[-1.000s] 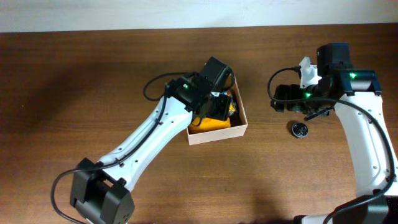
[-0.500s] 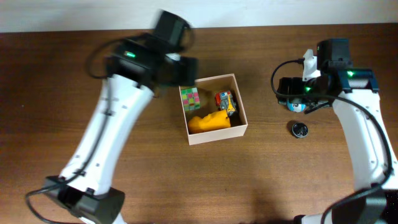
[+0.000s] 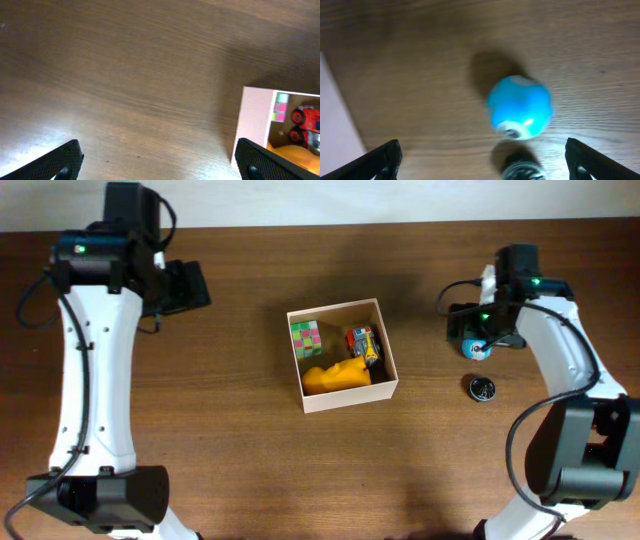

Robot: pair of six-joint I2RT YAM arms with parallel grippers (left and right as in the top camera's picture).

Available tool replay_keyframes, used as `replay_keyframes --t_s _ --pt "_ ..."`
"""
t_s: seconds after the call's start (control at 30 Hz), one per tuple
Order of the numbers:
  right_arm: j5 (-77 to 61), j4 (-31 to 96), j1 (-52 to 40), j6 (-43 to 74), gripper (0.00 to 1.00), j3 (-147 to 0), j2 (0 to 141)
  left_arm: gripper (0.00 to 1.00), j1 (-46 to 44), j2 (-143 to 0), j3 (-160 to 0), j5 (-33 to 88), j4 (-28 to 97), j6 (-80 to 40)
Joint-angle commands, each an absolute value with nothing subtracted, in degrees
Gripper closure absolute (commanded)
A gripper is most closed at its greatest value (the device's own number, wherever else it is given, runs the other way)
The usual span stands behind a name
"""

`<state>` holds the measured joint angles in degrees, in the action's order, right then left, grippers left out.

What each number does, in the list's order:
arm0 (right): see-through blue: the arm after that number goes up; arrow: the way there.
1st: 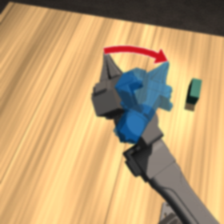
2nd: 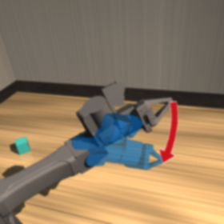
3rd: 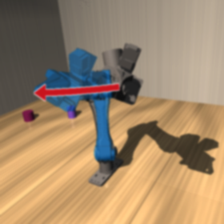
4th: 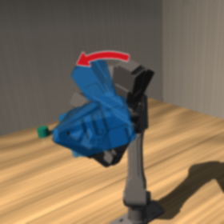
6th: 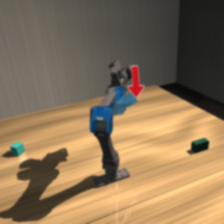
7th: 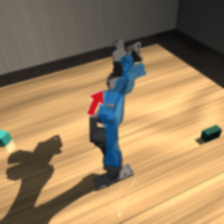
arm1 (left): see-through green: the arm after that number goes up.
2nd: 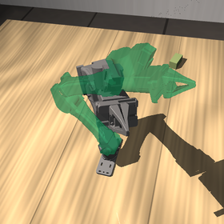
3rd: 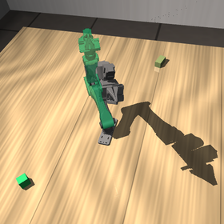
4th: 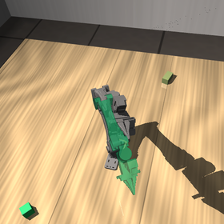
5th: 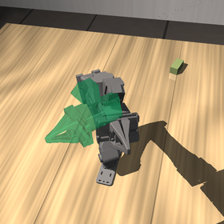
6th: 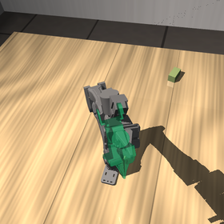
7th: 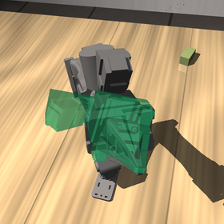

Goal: Pack container
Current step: 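Raise the left arm away from the box to the upper left, then grasp the blue ball toy with the right gripper, then carry the blue ball into the box and release it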

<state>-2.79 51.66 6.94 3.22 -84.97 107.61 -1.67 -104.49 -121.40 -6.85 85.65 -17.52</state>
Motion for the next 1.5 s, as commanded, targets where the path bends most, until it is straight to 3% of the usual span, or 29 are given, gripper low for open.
replay_keyframes --t_s 0.0,0.17,0.43,0.53,0.83,0.97,1.1,1.47 --pt "-1.65 51.90 10.17 3.92 0.01 -85.41 109.80 0.01 -0.34 -104.47 -122.23 -6.31 85.78 -16.62" --pt "-8.62 51.05 12.49 3.88 0.01 -85.41 113.34 0.01 -0.25 -104.47 -122.23 -6.04 86.61 -16.62" --pt "-8.82 49.74 12.27 3.90 0.02 -85.41 116.31 0.01 -0.25 -104.47 -122.23 -6.00 86.32 -16.64" --pt "-8.80 49.47 12.29 3.90 0.17 -85.41 116.97 0.01 -0.25 -104.47 -122.23 -6.02 85.82 -16.62" --pt "-8.80 49.21 12.29 3.90 0.46 -85.41 117.34 0.01 -0.25 -104.47 -122.23 -6.02 85.80 -16.62" --pt "-8.82 49.87 12.29 3.92 0.73 -85.47 117.27 0.01 -0.25 -104.47 -122.23 -6.02 85.80 -16.62" --pt "-8.84 52.62 12.21 5.23 0.81 -86.74 116.88 0.01 -0.25 -104.47 -122.23 -6.02 85.80 -16.62" --pt "-10.41 62.19 3.49 5.19 0.81 -97.58 108.18 0.01 -0.25 -104.47 -122.23 -6.02 85.80 -16.62"
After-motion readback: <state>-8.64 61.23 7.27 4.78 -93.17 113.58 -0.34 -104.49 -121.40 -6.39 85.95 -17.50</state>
